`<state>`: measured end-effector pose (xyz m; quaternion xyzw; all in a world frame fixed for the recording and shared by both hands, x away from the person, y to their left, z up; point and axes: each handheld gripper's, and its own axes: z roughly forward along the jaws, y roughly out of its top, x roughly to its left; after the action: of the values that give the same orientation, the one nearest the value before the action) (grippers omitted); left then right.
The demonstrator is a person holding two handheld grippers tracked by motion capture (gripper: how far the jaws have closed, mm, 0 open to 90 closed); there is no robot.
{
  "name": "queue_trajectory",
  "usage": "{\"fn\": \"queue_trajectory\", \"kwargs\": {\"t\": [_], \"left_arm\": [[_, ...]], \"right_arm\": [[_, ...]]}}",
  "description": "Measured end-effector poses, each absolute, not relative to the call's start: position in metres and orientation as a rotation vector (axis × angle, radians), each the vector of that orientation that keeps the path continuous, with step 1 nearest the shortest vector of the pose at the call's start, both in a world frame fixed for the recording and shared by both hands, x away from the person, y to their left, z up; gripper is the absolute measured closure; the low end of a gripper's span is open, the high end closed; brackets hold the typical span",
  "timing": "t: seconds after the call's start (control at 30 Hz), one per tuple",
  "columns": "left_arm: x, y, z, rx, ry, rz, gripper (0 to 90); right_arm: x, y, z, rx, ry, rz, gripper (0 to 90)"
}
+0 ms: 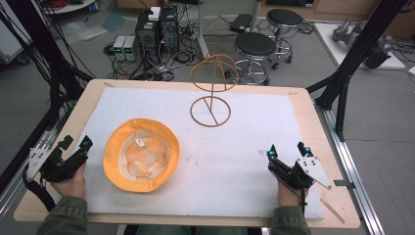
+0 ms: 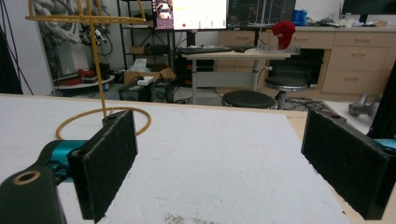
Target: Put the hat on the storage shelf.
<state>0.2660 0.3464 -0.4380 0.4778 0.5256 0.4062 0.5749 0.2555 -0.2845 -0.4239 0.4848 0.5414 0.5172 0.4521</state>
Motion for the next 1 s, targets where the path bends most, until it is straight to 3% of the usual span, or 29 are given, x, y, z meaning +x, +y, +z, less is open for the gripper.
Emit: {"fn": "queue_trajectory", "kwargs": {"t": [1.0], "left_arm": [[0.2673, 0.3488, -0.4386, 1.098, 1.240, 0.899, 31.6]], "right_arm": [[0.2568, -0.2848, -0.4255, 1.227, 1.364, 1.253, 9.4]]}}
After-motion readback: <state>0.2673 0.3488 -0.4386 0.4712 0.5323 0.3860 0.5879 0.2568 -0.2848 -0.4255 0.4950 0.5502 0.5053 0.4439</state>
